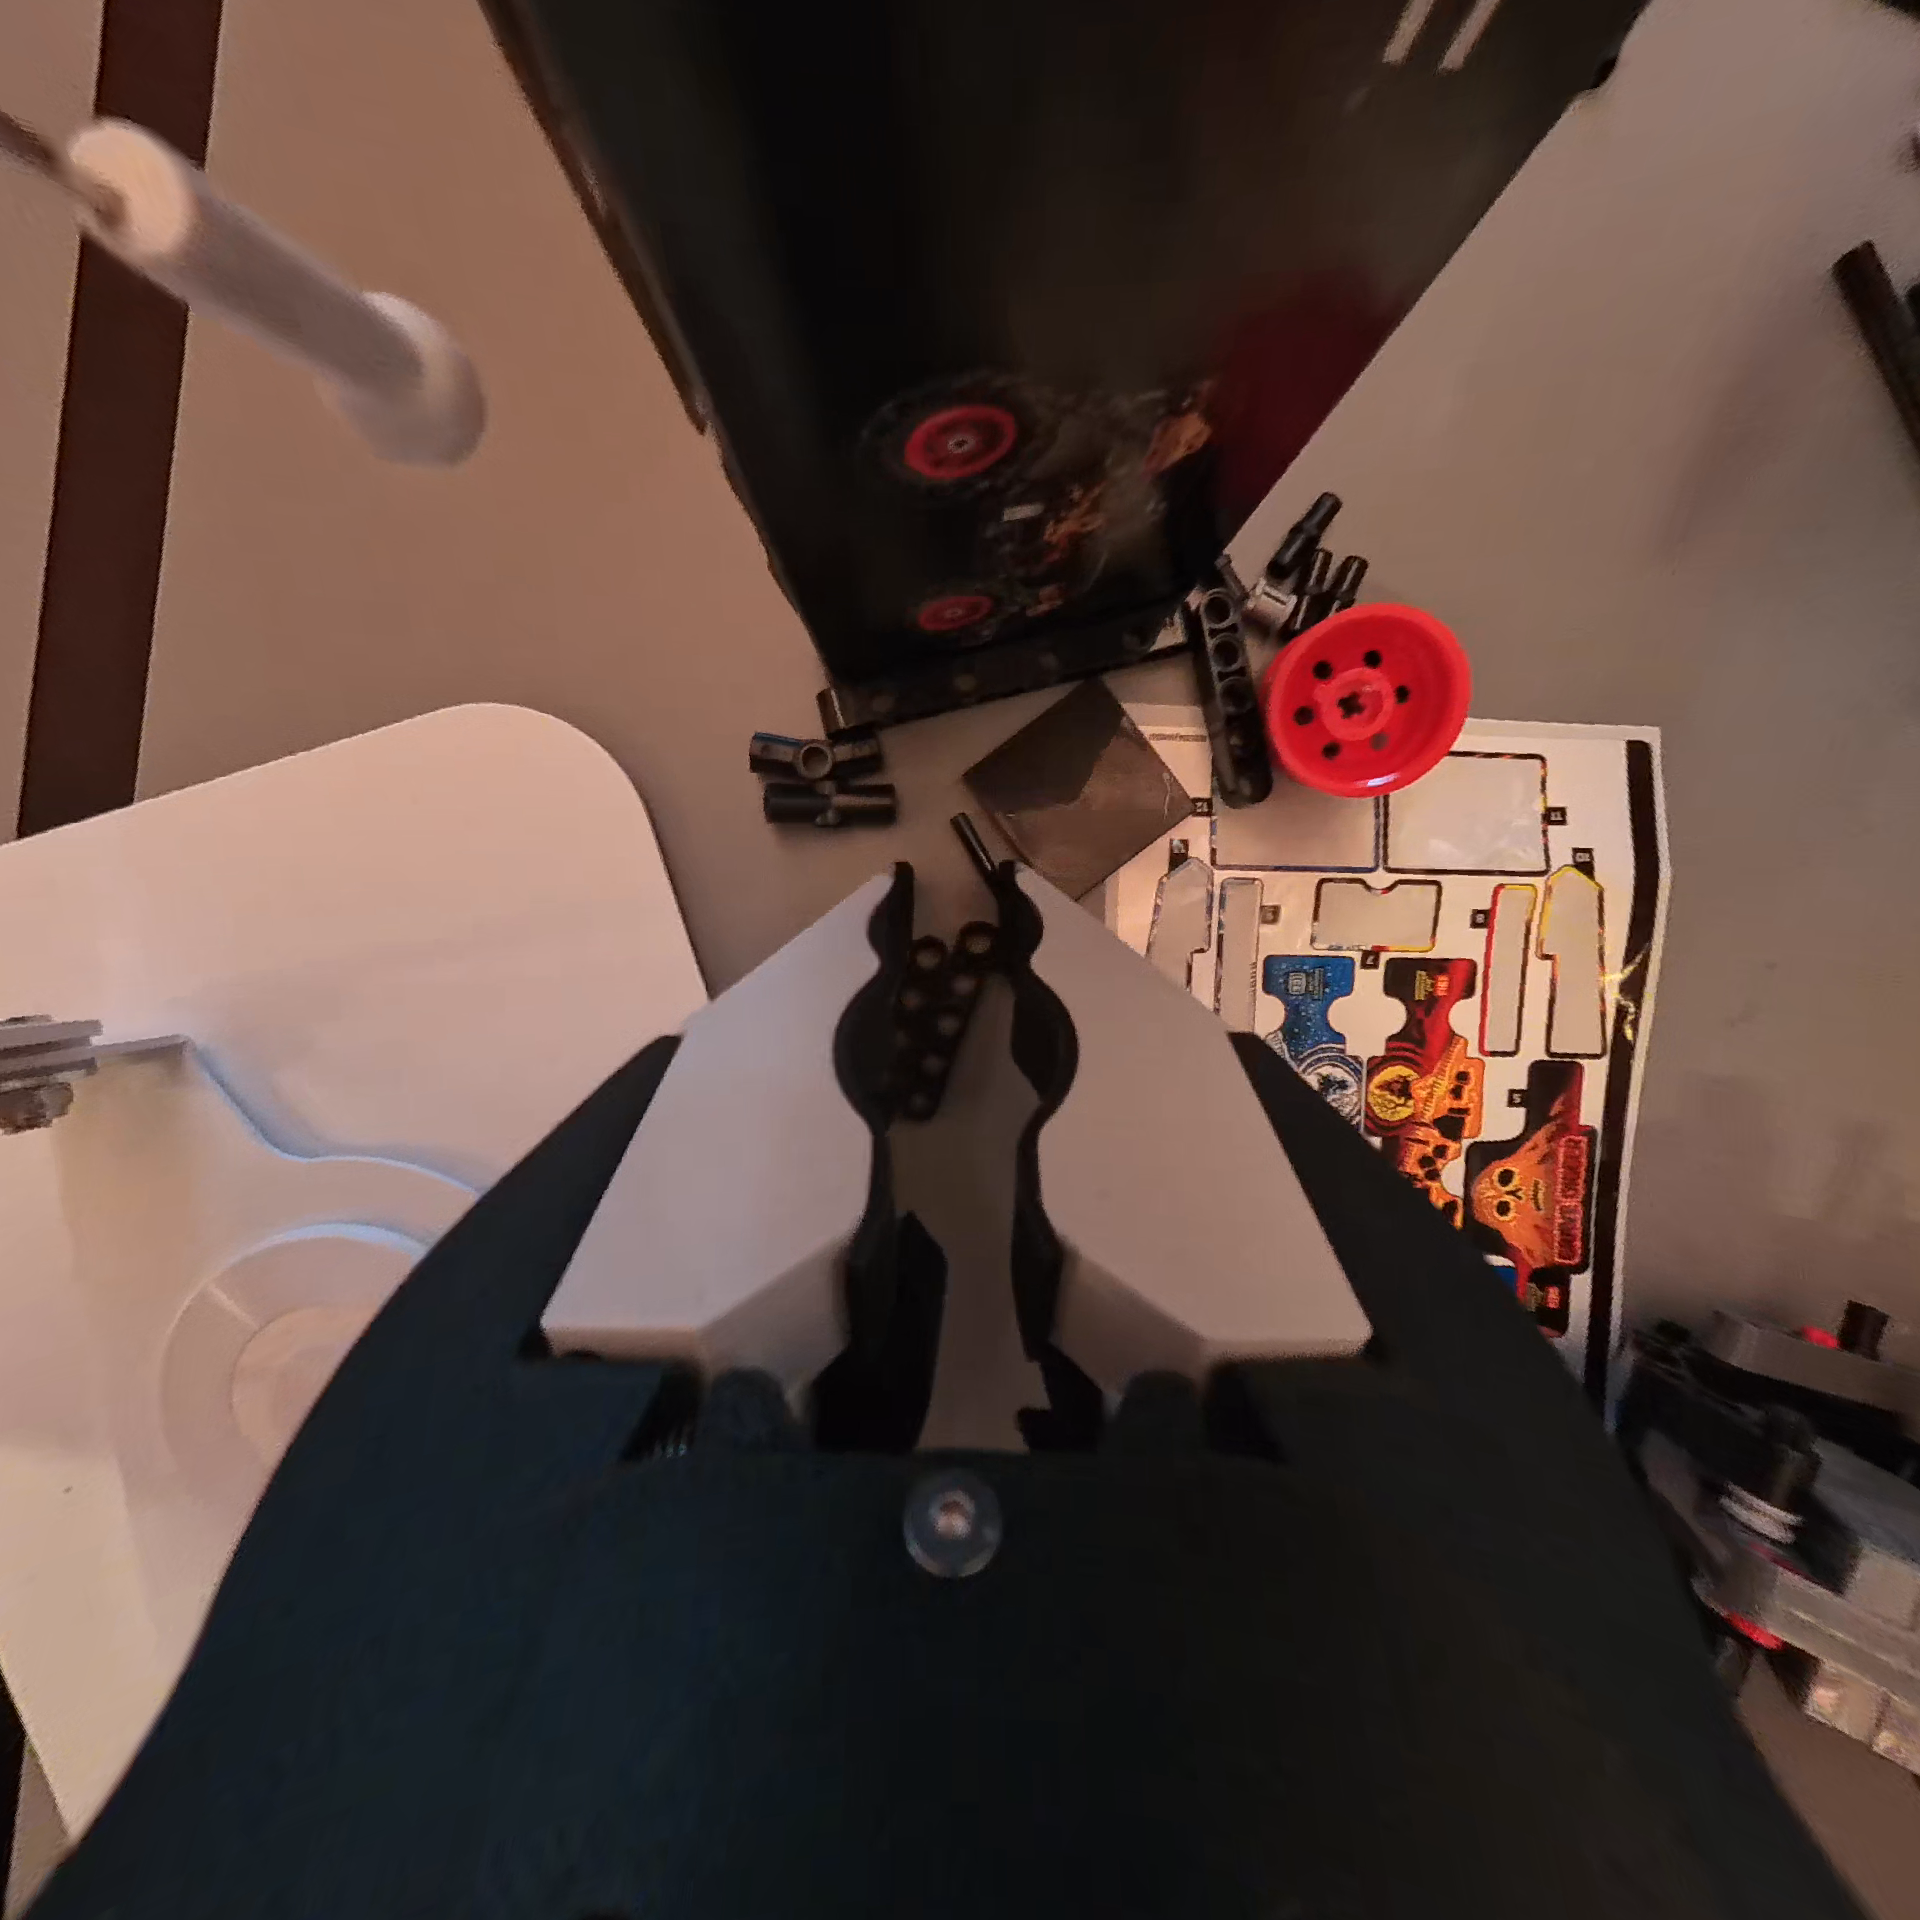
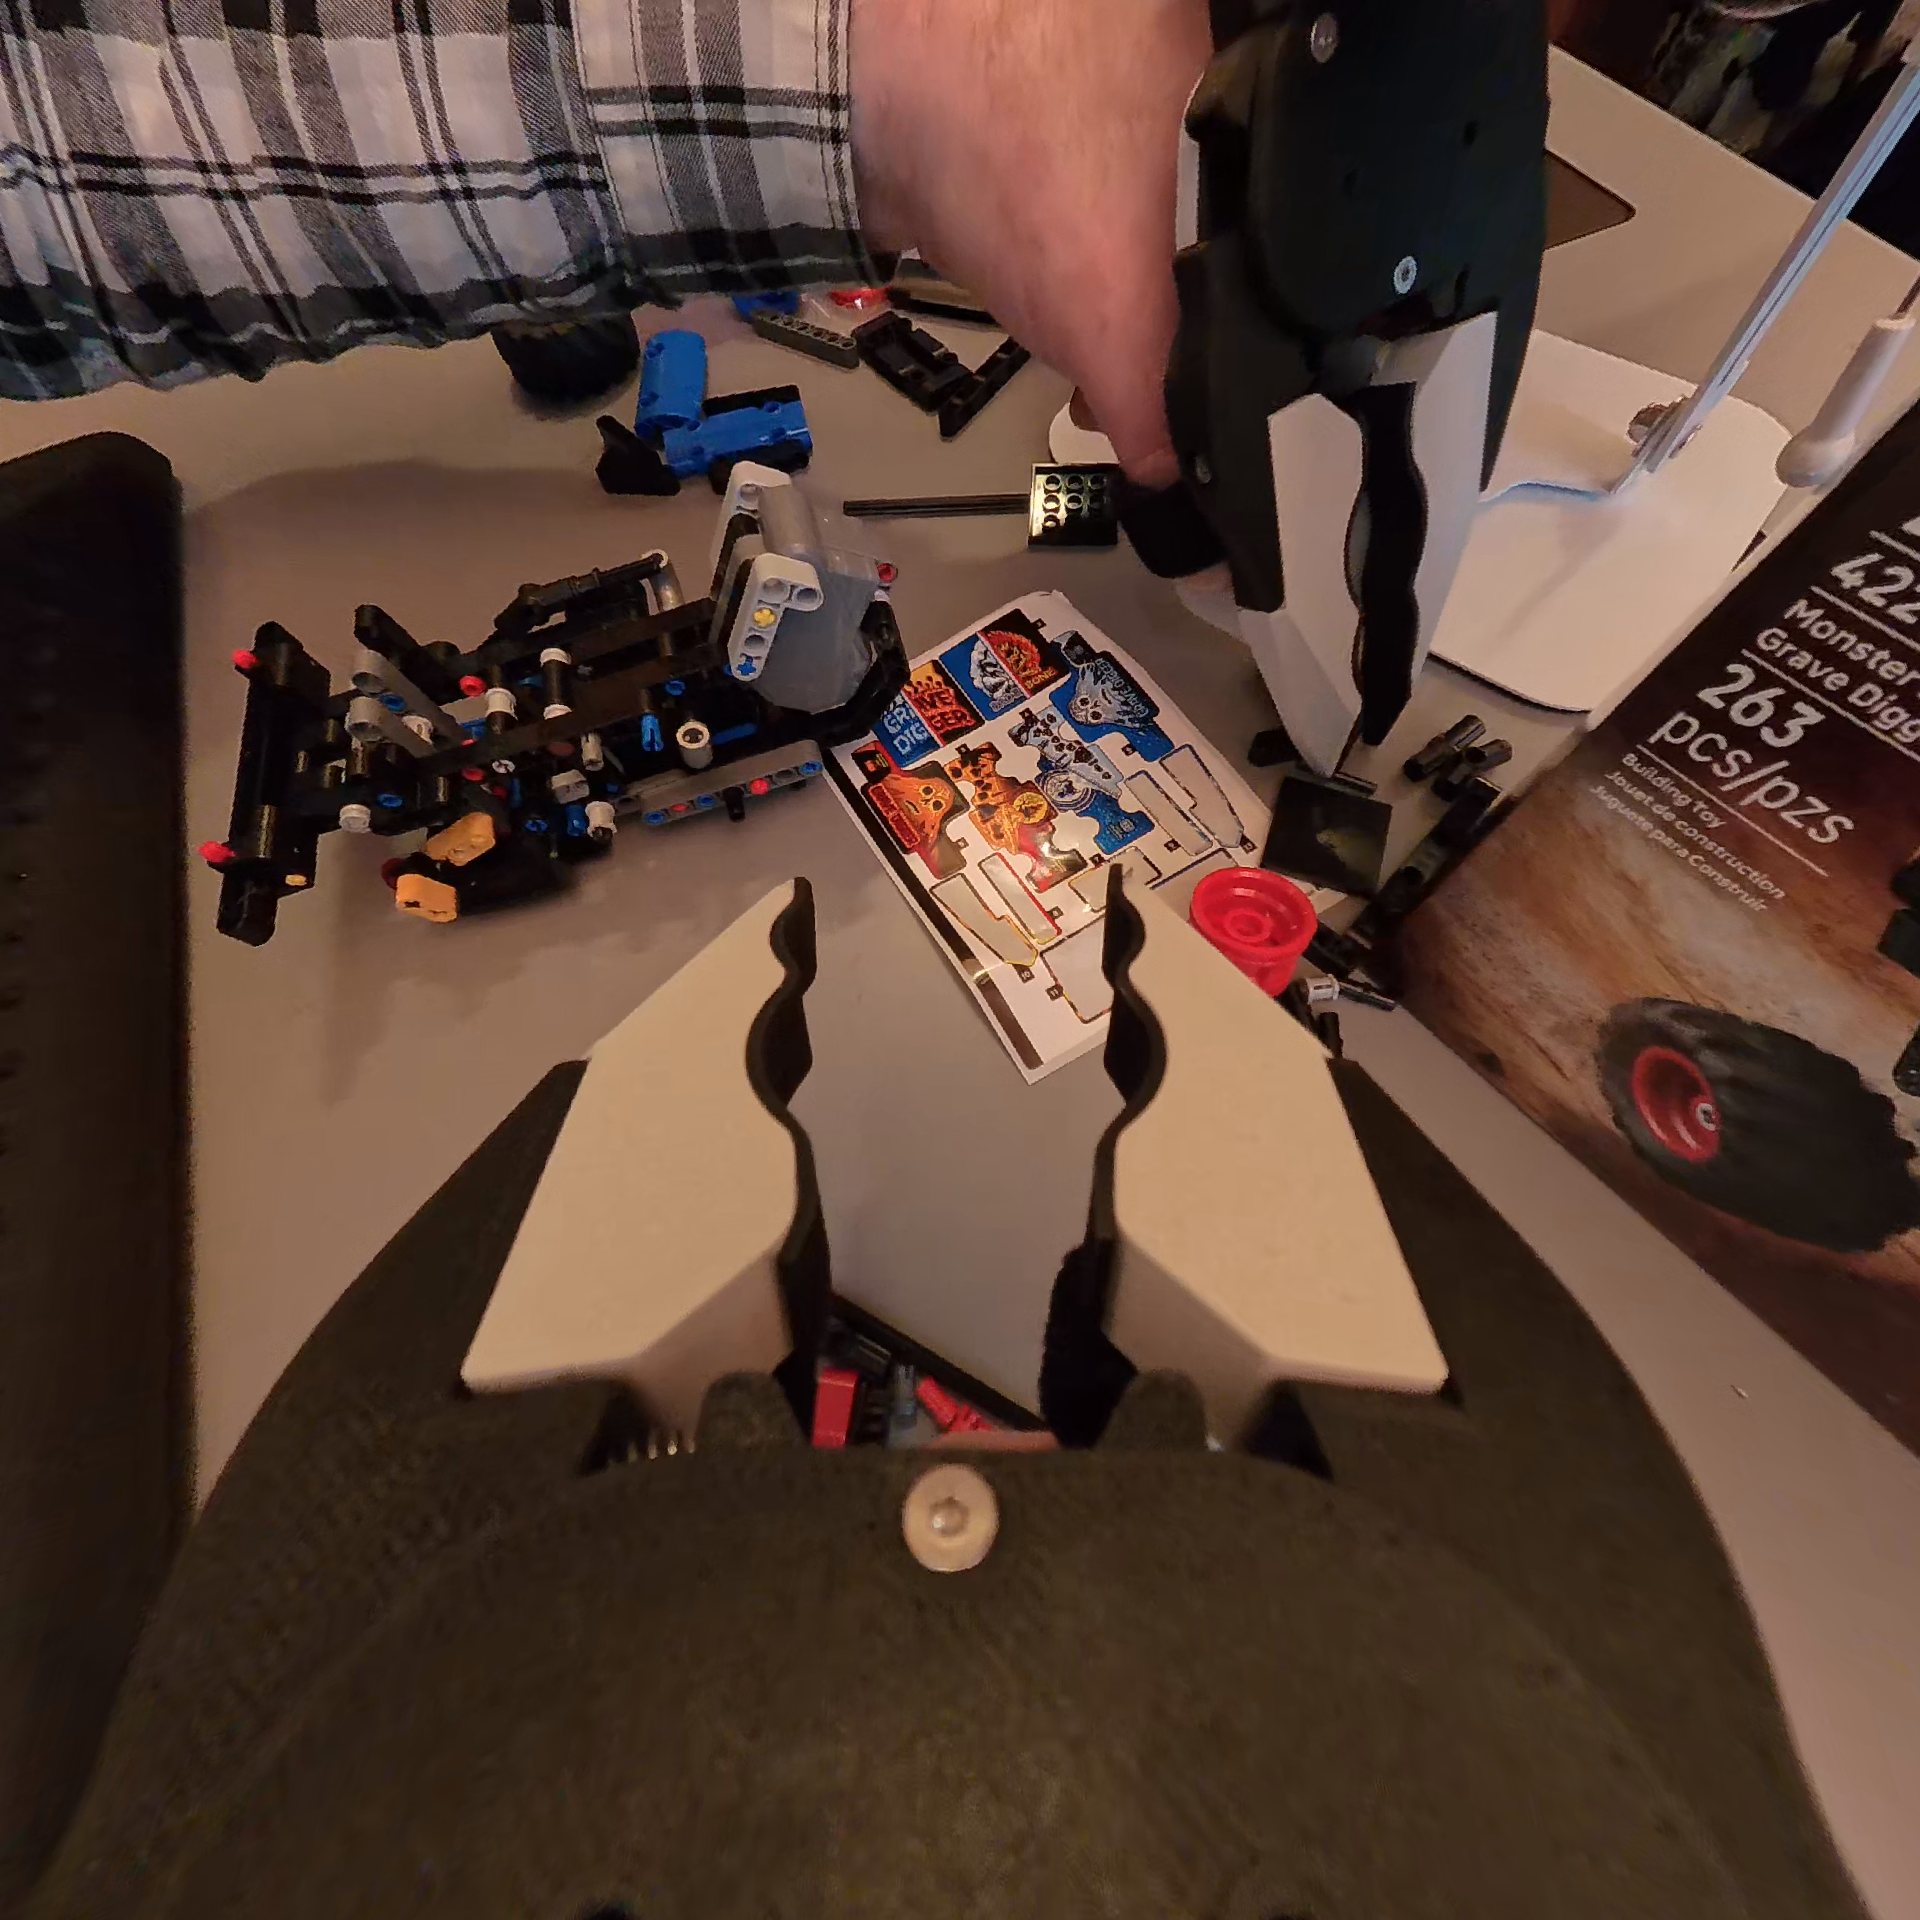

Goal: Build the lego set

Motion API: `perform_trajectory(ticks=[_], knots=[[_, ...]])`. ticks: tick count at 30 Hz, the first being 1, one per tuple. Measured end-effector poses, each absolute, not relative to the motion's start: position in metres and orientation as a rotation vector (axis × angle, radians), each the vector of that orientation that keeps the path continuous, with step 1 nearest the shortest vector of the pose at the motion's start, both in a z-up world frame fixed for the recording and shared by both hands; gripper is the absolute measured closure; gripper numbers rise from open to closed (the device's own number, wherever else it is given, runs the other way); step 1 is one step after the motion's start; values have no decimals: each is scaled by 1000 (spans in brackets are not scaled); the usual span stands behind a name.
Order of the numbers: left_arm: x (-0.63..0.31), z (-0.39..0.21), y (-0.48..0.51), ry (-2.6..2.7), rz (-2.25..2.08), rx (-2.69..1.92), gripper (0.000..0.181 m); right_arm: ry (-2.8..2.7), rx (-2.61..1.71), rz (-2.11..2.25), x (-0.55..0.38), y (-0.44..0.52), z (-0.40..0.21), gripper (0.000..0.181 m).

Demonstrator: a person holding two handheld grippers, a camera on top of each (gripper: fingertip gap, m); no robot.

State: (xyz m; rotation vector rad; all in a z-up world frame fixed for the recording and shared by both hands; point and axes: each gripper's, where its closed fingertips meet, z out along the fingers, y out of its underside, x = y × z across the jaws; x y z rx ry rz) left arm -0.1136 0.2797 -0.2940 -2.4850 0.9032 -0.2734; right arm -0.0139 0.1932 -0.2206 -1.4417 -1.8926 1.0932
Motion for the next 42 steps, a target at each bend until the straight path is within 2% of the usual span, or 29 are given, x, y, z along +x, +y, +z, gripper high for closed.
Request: perform_trajectory(ticks=[5,10,13,15,30,37,42], knots=[[-117,-294,282,901,-216,-2493,172,-1893,-1437,1094,-14,193,-219,127],[-111,-296,280,924,-203,-2505,163,-1893,-1434,1095,-13,192,-218,127],[-112,-296,281,954,-154,-2506,169,-1892,-1432,1095,-13,192,-218,127],[-114,-297,282,966,-99,-2494,181,-1890,-1432,1095,-13,192,-217,127],[-110,-294,285,975,-52,-2409,181,-1857,-1423,1099,-12,198,-211,128],[-86,-247,273,1008,-63,-2169,181,-1801,-1399,1073,-14,205,-204,136],[-56,-199,242,1175,161,-1884,181,-1659,-1388,1091,-19,218,-186,150]])
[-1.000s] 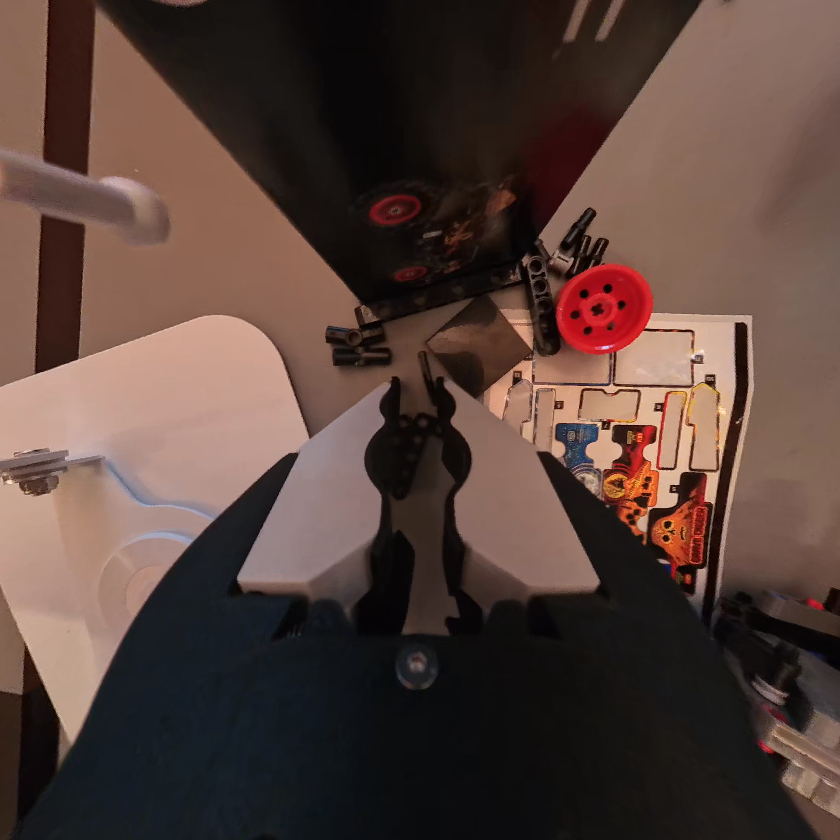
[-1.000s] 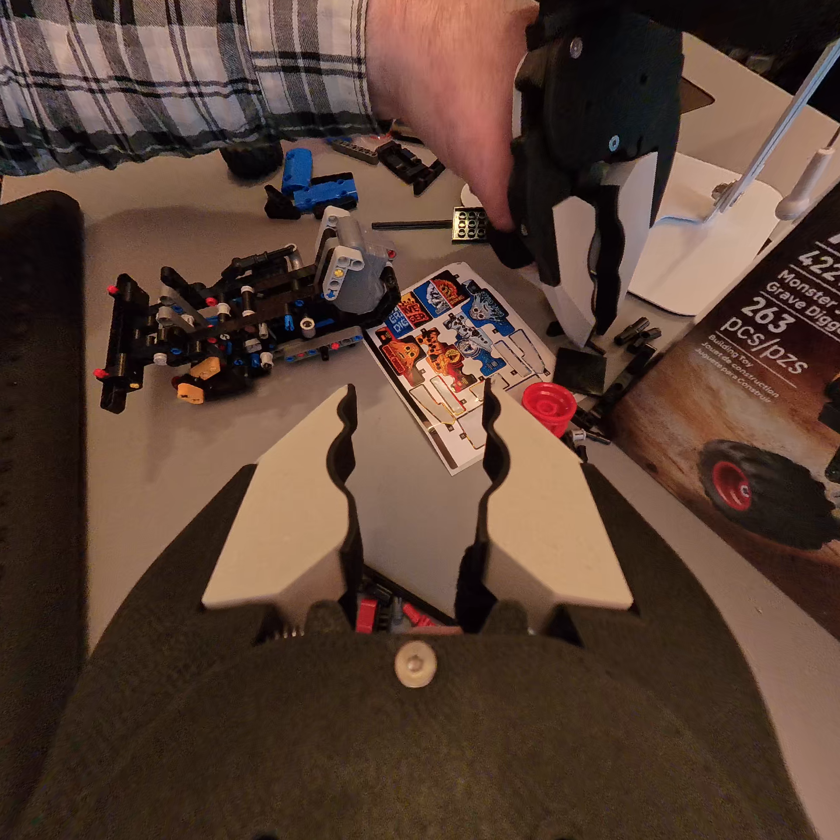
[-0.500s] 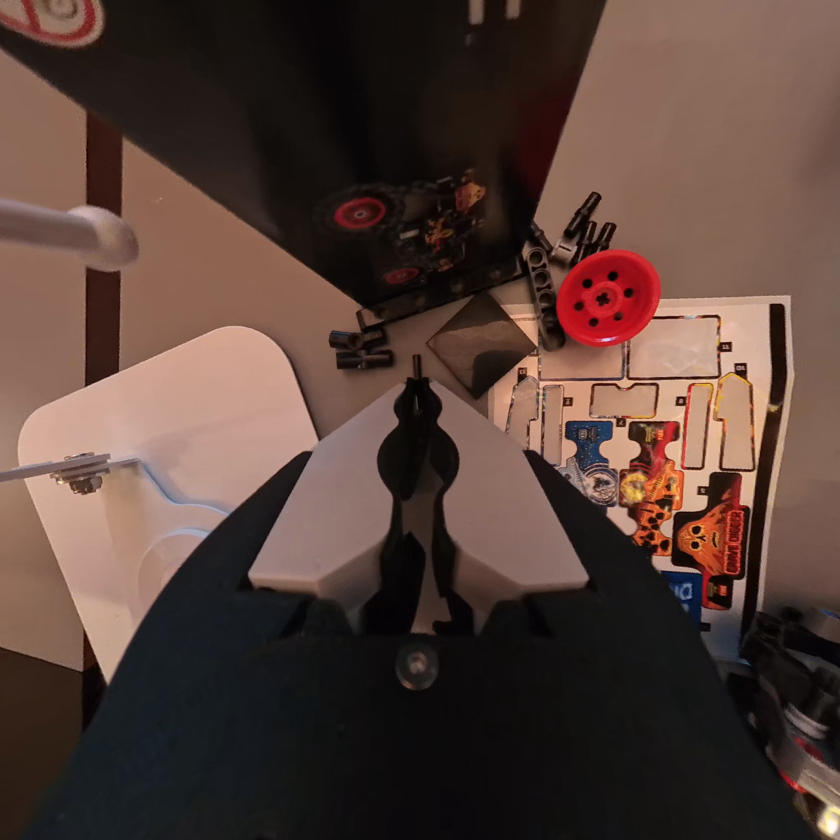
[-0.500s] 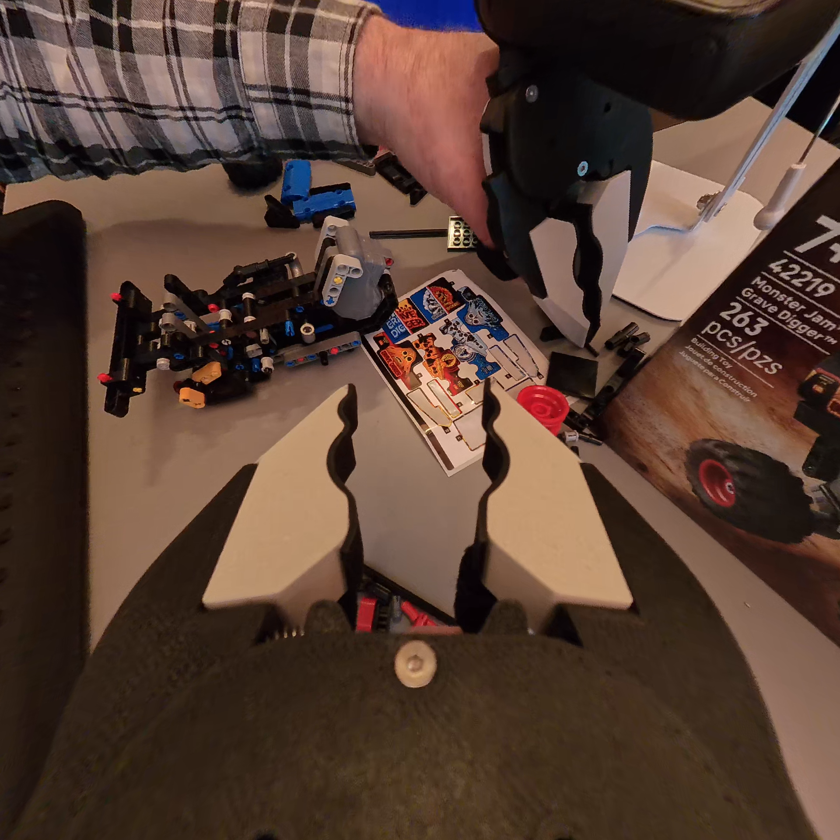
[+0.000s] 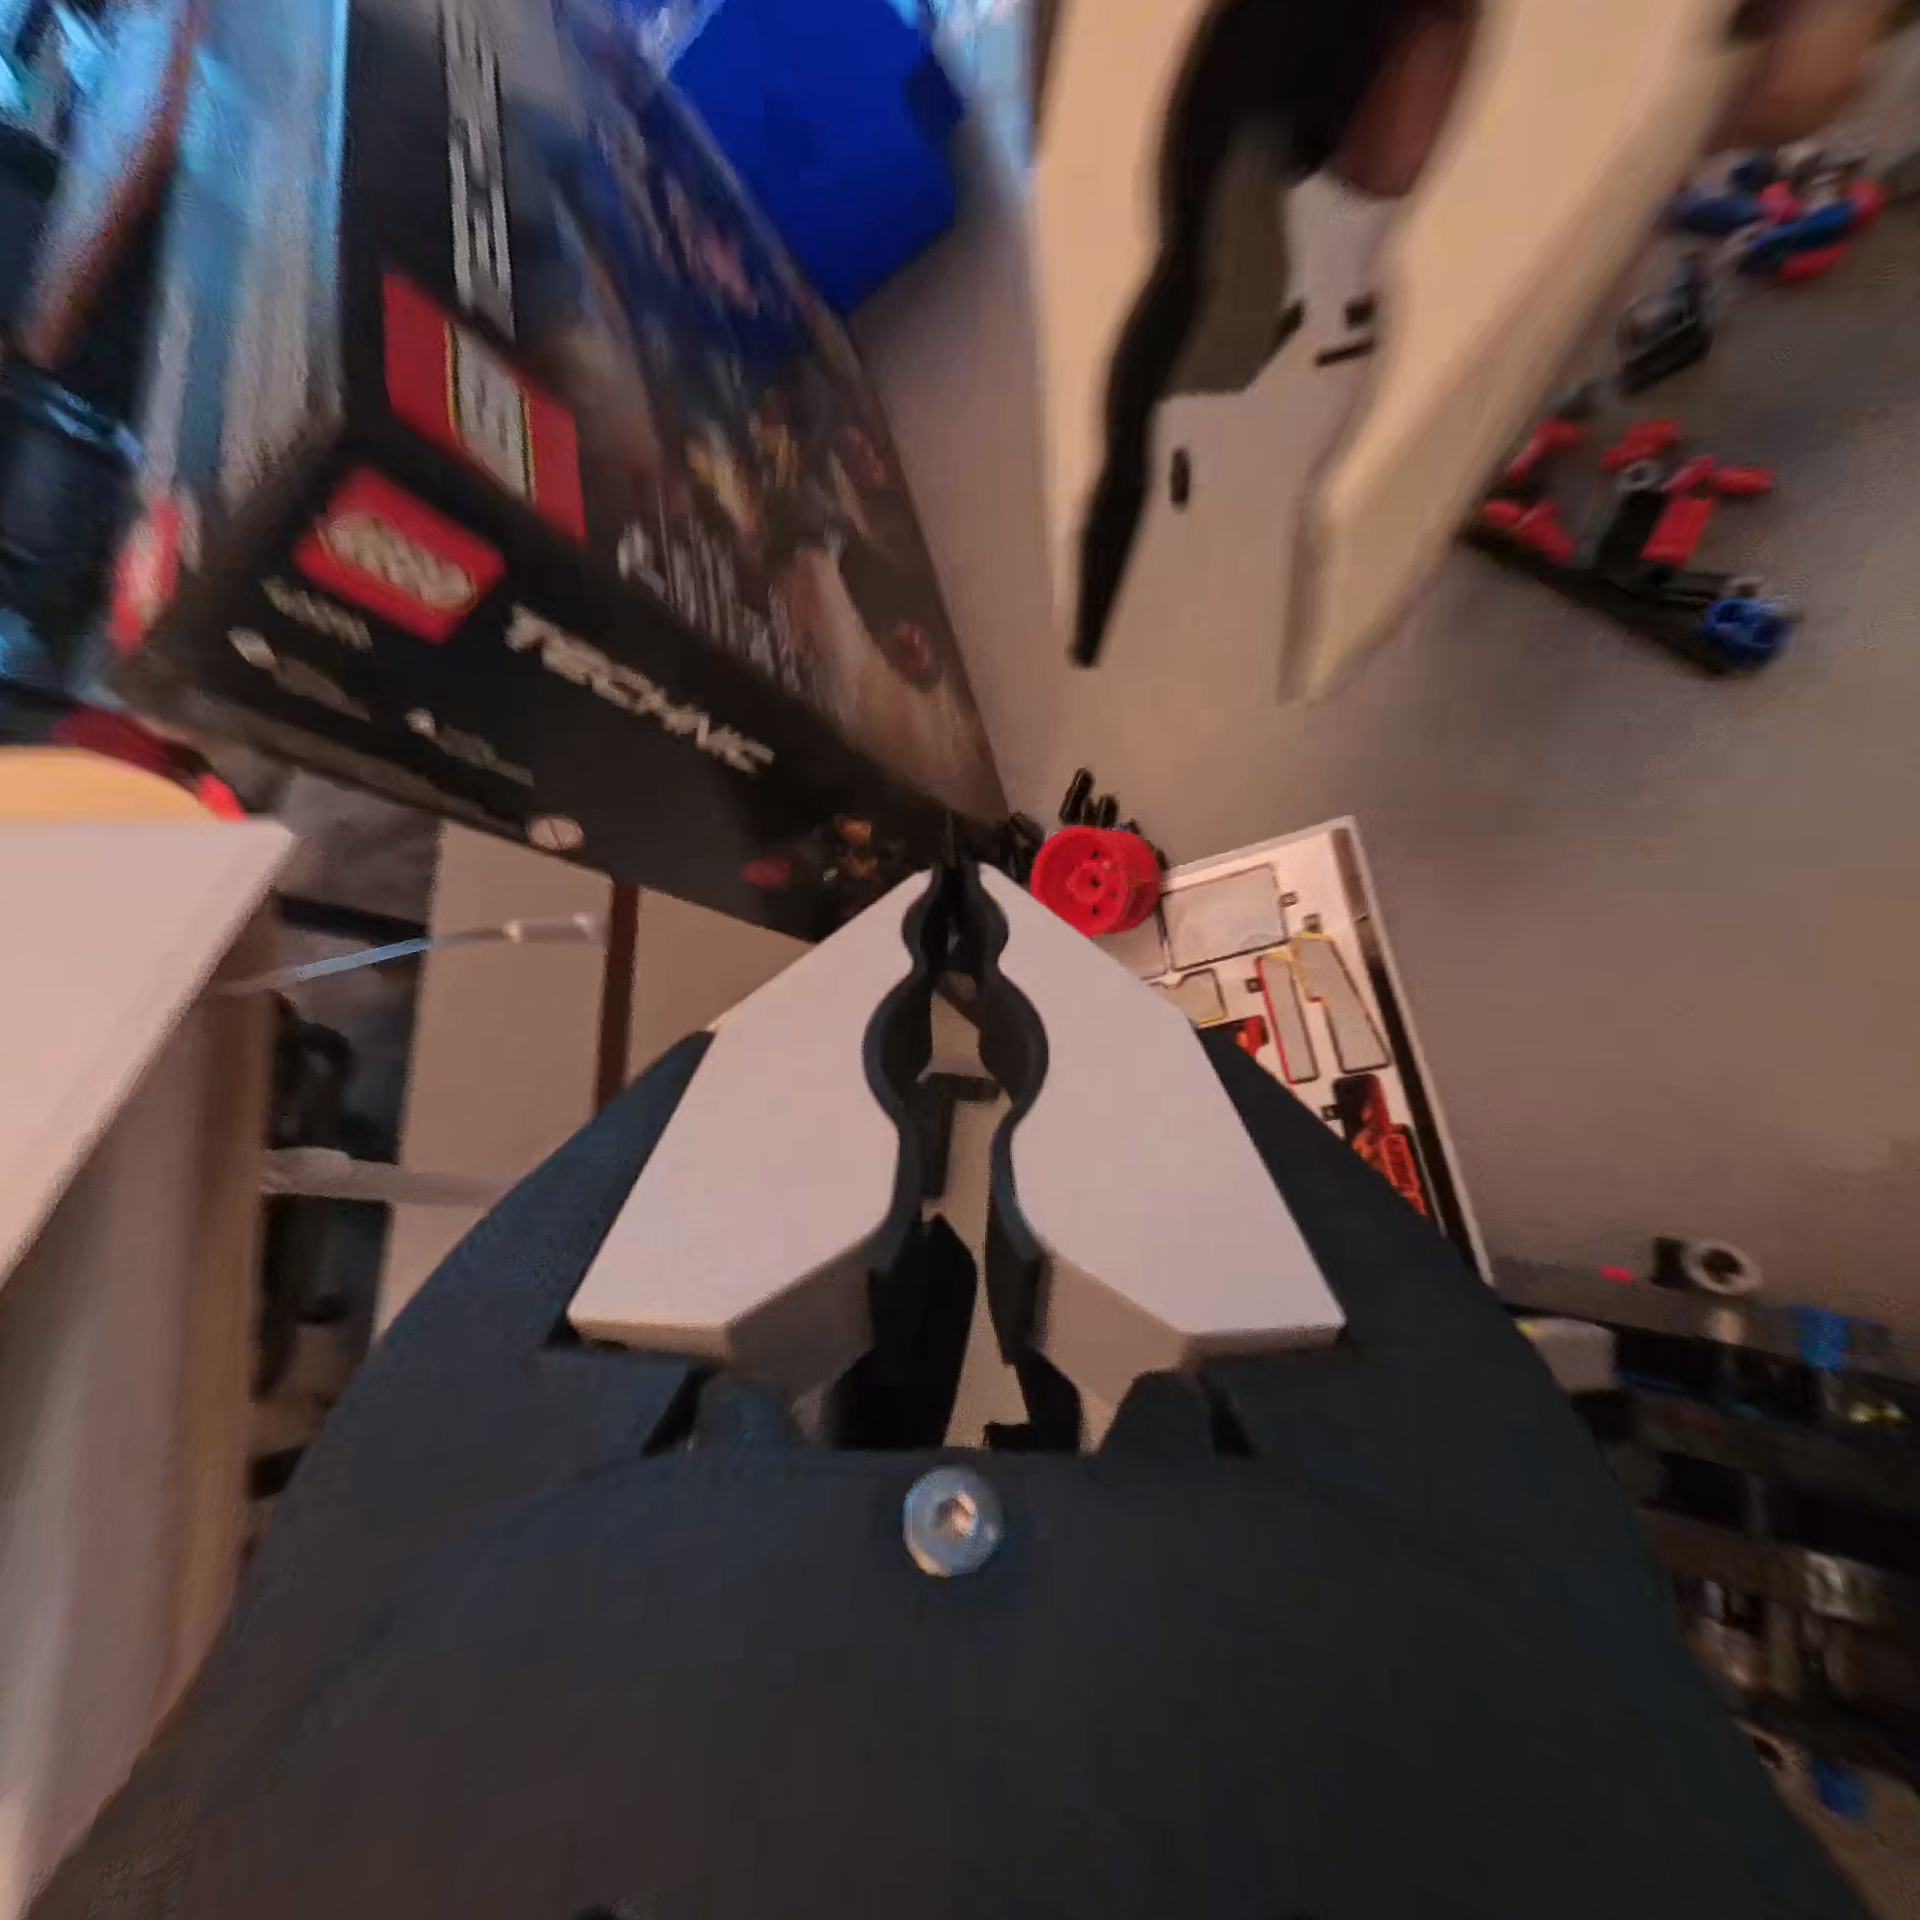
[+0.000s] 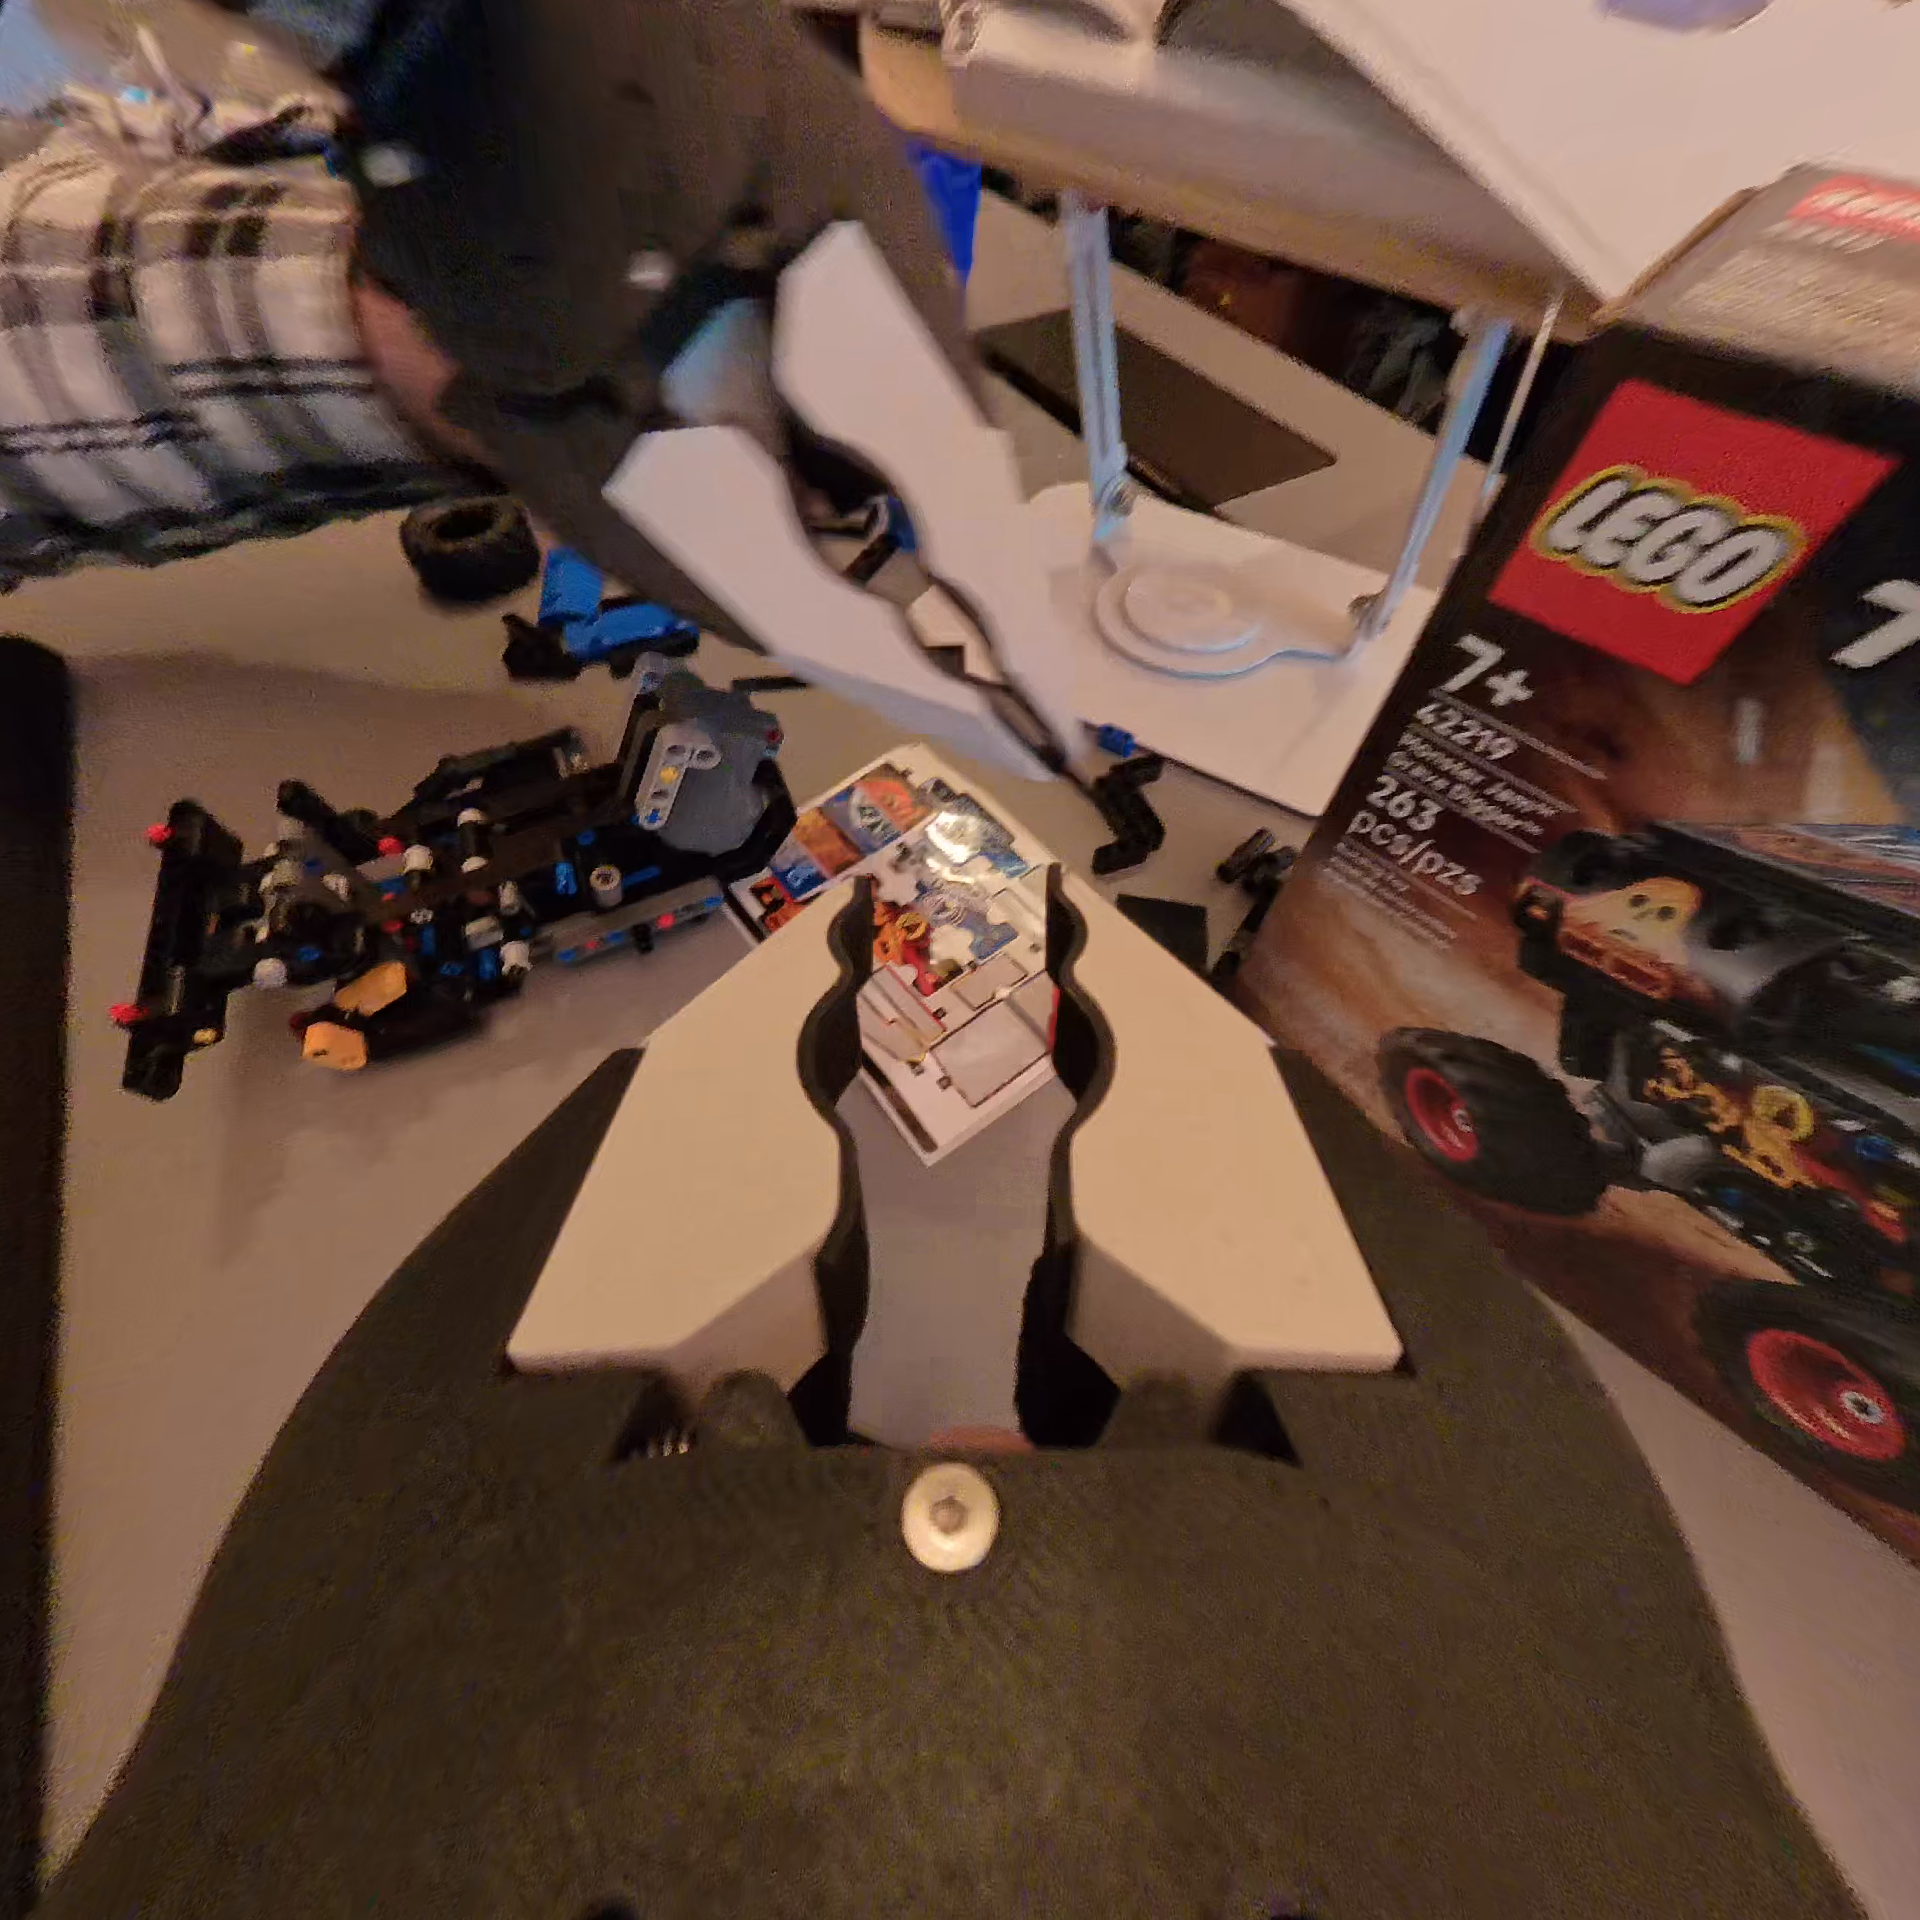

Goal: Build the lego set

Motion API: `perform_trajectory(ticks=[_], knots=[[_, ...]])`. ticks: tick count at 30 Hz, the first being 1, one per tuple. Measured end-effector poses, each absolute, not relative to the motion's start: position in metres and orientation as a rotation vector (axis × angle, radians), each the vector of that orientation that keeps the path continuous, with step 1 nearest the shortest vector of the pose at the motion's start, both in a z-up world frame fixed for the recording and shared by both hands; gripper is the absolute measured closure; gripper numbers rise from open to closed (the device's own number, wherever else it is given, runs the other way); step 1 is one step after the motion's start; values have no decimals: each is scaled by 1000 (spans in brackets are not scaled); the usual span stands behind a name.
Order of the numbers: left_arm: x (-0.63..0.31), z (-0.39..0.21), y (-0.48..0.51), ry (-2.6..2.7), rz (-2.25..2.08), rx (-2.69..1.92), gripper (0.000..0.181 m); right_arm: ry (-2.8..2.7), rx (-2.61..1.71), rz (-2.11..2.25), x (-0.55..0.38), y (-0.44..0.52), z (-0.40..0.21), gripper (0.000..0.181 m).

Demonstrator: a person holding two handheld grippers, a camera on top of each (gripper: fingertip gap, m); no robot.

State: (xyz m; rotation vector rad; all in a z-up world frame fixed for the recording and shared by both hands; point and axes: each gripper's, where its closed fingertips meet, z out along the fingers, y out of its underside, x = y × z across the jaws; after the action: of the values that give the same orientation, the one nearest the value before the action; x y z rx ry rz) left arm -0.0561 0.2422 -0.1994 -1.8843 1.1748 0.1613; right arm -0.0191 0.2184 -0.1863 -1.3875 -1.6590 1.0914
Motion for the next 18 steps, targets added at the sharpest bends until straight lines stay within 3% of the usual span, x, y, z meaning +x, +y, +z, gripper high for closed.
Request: perform_trajectory(ticks=[4,18], knots=[[-34,-177,218,1280,319,-1700,181,-1592,-1337,1114,-21,219,-173,168],[-13,-163,203,1366,481,-1504,181,-1629,-1259,1211,-19,198,-165,181]])
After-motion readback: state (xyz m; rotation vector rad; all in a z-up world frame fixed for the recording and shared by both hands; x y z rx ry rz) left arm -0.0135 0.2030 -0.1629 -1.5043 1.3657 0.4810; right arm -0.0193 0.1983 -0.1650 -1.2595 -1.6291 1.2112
